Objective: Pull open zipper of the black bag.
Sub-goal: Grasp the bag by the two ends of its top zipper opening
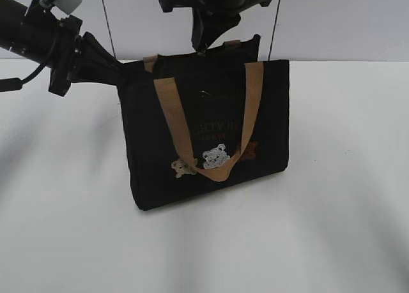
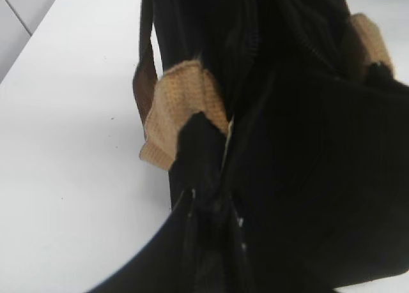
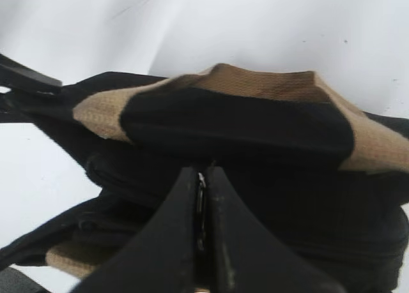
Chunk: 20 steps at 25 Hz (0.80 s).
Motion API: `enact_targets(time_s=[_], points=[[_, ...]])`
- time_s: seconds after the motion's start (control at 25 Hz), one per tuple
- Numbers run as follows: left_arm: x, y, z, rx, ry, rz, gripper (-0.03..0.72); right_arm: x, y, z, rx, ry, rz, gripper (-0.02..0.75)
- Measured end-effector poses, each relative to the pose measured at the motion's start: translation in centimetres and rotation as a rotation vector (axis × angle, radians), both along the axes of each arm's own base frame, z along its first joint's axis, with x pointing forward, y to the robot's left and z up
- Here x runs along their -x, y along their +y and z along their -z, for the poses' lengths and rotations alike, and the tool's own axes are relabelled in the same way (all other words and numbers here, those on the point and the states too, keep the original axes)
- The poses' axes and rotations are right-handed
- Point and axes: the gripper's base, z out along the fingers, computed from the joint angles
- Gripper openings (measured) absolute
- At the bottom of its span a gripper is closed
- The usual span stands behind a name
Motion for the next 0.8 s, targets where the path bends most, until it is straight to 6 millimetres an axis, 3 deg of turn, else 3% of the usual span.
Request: enact_targets(time_s=[0.8], points=[[0.0, 0.1, 0.1, -0.02, -0.005, 0.003, 0.053, -1.6, -3.5, -1.2, 0.364, -0.242, 0.039, -0.01]])
